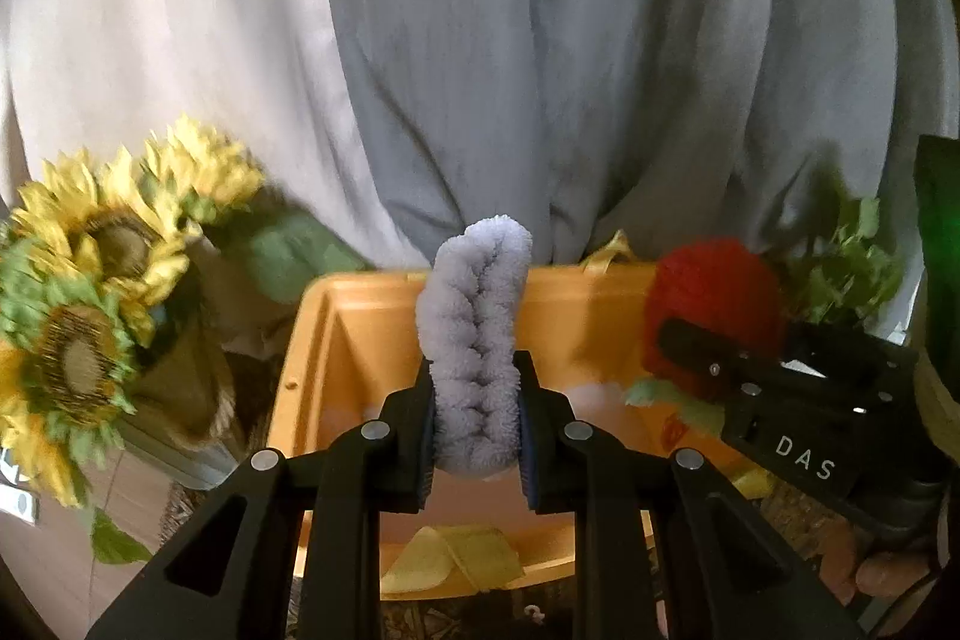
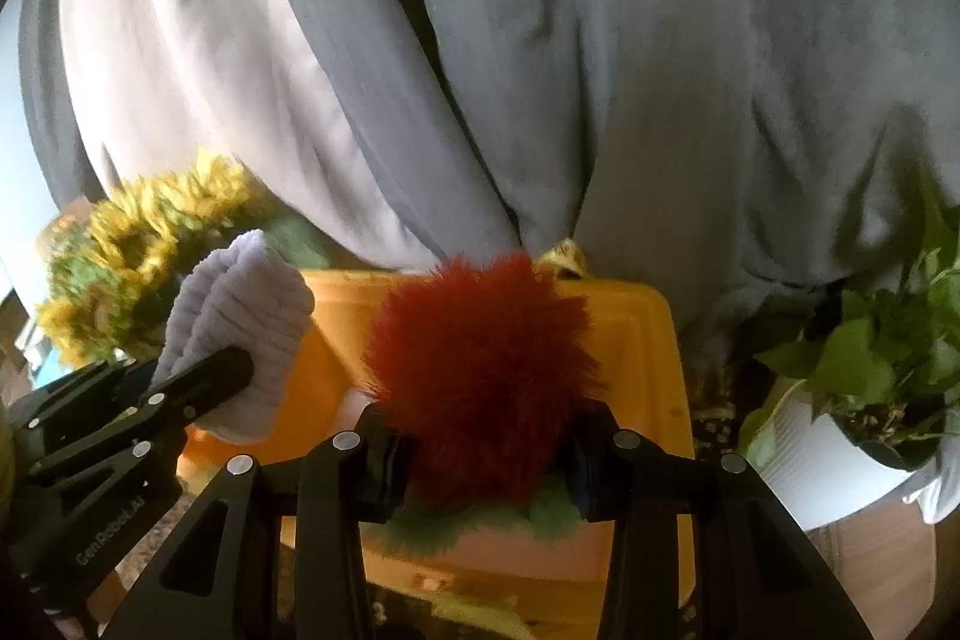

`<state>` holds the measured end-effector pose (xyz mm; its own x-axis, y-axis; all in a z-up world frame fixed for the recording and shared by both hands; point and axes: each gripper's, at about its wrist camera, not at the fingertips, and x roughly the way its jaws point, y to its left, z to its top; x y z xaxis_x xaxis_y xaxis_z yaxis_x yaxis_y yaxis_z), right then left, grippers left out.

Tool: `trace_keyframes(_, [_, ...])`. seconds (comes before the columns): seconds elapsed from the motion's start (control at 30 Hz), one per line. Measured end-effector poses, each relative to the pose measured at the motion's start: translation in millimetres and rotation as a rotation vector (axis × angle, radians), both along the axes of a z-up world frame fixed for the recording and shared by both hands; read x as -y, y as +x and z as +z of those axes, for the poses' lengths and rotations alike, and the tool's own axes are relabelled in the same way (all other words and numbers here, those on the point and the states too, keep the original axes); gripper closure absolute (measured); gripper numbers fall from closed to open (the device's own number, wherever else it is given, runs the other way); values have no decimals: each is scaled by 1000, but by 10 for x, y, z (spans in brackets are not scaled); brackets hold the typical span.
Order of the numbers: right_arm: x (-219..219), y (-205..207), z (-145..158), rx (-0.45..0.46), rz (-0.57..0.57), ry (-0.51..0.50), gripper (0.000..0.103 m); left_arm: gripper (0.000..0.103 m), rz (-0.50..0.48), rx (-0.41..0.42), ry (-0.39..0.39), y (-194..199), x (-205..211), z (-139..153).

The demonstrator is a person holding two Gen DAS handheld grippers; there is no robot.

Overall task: Organize soft objects
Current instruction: 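Carry the scrunchie and pompom over the orange crate with both tools, then open both tools to drop the scrunchie and pompom into the crate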

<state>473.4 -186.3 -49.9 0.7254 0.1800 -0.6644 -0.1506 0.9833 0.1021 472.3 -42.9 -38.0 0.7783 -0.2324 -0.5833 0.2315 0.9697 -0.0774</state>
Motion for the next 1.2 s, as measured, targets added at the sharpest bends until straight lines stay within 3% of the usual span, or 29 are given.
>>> trace_keyframes(0.27, [31,242,-278,-120,32,6,59,78,-22,-127,-10,248,-6,-247])
trace_keyframes(0.37, [23,285,-348,-158,45,18,52,62,-26,-158,-8,305,-12,-302])
trace_keyframes(0.43, [29,292,-359,-167,40,21,40,53,-23,-164,-7,291,-7,-304])
trace_keyframes(0.7, [73,208,-217,-119,5,6,36,42,-19,-137,-3,183,1,-224])
trace_keyframes(0.83, [138,102,-69,-84,-22,11,36,36,-17,-88,10,34,2,-86])
trace_keyframes(0.97, [166,-44,86,-42,-36,1,36,21,6,-25,38,-151,-5,73])
trace_keyframes(1.07, [185,-180,202,-2,-47,-3,36,18,19,9,43,-295,-12,172])
trace_keyframes(1.13, [194,-262,276,14,-53,3,28,16,26,22,42,-374,-25,214])
trace_keyframes(1.2, [206,-330,328,28,-57,4,28,14,31,38,47,-478,-34,253])
